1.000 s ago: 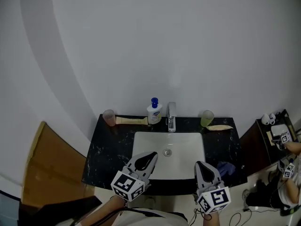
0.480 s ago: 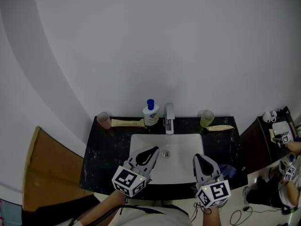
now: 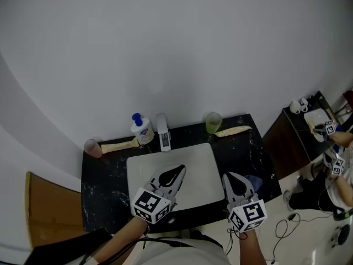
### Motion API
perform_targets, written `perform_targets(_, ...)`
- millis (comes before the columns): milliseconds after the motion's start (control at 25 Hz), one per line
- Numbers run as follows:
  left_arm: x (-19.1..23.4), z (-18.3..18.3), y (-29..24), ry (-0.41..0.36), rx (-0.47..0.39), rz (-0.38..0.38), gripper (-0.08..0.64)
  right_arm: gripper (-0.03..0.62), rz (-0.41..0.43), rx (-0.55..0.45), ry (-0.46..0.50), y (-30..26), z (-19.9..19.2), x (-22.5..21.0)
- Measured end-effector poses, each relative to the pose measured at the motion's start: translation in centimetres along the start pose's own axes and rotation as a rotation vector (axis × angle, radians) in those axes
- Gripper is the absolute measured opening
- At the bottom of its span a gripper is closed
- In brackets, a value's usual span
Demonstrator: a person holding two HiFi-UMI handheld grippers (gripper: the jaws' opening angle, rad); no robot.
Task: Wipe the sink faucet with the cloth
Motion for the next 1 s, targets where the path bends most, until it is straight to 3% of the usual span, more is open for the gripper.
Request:
perform_targets(240, -6.0, -2.3, -7.1, 0.022, 0.059, -0.249, 0.002, 0.003, -0.262, 0.067, -0.061, 7.6, -3.7, -4.5)
perform_targets(480, -11.1, -4.3, -10.4, 0.039, 0.117, -0.414, 0.002, 0.003, -0.372, 0.171, -0.097, 11.1, -7.1, -6.0)
perform_targets(520, -11.4, -4.4, -10.5, 0.040, 0.123, -0.427, 0.002, 0.028, -0.369, 0.189, -0.109, 11.1, -7.7, -6.2)
perform_targets(640, -11.6, -4.6, -10.3, 0.040, 0.133, -0.439, 0.002, 0.248, -0.342, 0.269, -0.126, 10.0, -9.5, -6.9)
perform_targets(840, -10.6, -4.8, -9.5, 0.038, 0.149, -0.409, 0.002, 0.276, -0.315, 0.377, -0.077, 7.4, -11.1, -8.7)
perform_targets(1000, -9.4, -4.7, -8.8, 0.037, 0.151, -0.372, 0.002, 0.313, -0.268, 0.494, -0.091, 5.4, -12.5, -10.1)
Point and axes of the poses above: the fingertips, and each gripper's own axes: y backward along the fingers, x to its left, z out of its top, the point moved 10 cm from there along y, backward along the fingers, and after that the axes turned 3 degrees about z, right-handed, at the moved point
